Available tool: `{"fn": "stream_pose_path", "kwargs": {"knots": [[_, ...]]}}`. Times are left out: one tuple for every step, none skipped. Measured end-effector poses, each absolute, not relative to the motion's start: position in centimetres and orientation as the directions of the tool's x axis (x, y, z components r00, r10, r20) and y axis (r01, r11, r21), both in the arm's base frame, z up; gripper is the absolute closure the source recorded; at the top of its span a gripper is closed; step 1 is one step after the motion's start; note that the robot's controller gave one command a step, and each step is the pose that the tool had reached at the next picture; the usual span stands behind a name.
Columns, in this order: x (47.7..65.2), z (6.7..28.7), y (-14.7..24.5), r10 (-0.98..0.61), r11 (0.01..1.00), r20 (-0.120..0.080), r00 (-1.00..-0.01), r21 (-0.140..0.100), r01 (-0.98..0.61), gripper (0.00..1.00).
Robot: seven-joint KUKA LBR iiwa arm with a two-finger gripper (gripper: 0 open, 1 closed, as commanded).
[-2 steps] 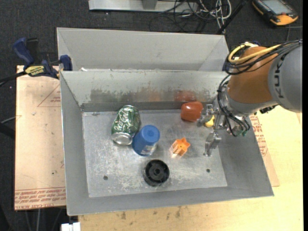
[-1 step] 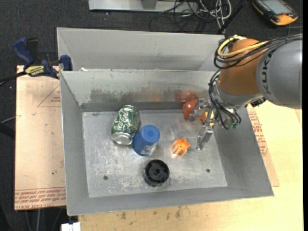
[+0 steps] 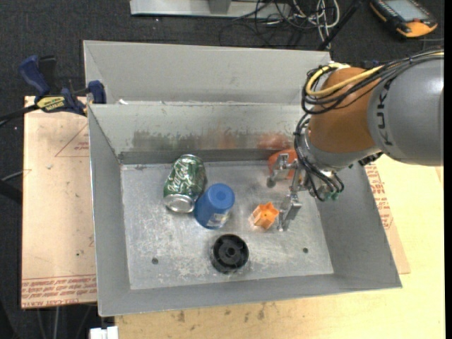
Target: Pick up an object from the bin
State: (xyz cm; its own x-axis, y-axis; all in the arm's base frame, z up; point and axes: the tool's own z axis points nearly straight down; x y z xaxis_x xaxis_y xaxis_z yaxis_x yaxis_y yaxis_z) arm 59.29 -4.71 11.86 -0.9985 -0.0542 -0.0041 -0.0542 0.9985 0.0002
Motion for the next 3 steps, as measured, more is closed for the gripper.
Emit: {"fn": "stream_pose_path", "kwargs": {"knots": [[59.50,7.43,-3.72,-0.121,0.993,-0.004,-0.993,0.000,-0.121,0.00],[58.87,7.89,-3.01,-0.195,0.981,-0.021,-0.981,-0.005,-0.195,1.00],[58.87,7.89,-3.00,-0.196,0.981,-0.021,-0.980,-0.005,-0.196,1.00]]}}
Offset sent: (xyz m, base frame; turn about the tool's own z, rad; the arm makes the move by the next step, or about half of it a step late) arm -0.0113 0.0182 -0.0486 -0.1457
